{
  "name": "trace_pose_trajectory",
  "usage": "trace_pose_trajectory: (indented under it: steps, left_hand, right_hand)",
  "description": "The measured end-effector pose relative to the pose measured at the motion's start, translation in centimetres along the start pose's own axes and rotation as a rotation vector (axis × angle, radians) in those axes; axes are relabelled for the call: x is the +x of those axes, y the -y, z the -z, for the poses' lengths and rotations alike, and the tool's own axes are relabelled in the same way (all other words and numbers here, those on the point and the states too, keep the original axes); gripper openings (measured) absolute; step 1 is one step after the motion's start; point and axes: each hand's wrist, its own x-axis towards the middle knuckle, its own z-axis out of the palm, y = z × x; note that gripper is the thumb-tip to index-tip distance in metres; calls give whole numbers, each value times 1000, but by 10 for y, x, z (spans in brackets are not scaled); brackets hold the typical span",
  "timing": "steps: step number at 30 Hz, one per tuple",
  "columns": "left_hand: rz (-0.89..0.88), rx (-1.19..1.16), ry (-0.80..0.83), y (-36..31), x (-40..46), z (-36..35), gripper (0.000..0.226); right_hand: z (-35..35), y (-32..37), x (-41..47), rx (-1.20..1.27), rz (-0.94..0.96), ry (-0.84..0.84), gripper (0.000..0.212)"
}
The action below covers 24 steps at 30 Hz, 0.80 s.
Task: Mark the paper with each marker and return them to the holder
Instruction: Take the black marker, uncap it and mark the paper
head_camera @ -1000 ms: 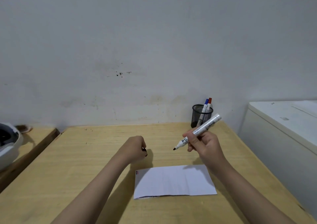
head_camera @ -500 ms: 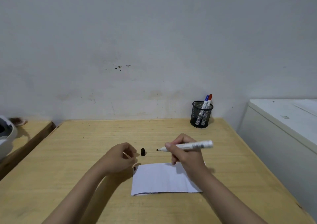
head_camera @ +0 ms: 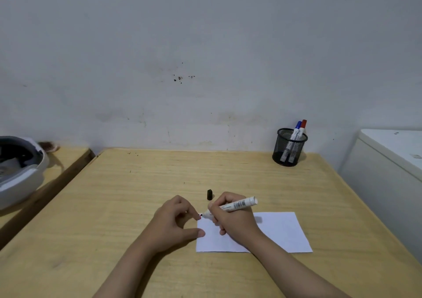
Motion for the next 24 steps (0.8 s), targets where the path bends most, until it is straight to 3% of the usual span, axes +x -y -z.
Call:
trace_pose_trajectory:
  steps: [24]
  left_hand:
    - [-10,4,-23,2,-1,-2,33]
  right_hand:
    - [0,-6,7,-67,-16,33,18]
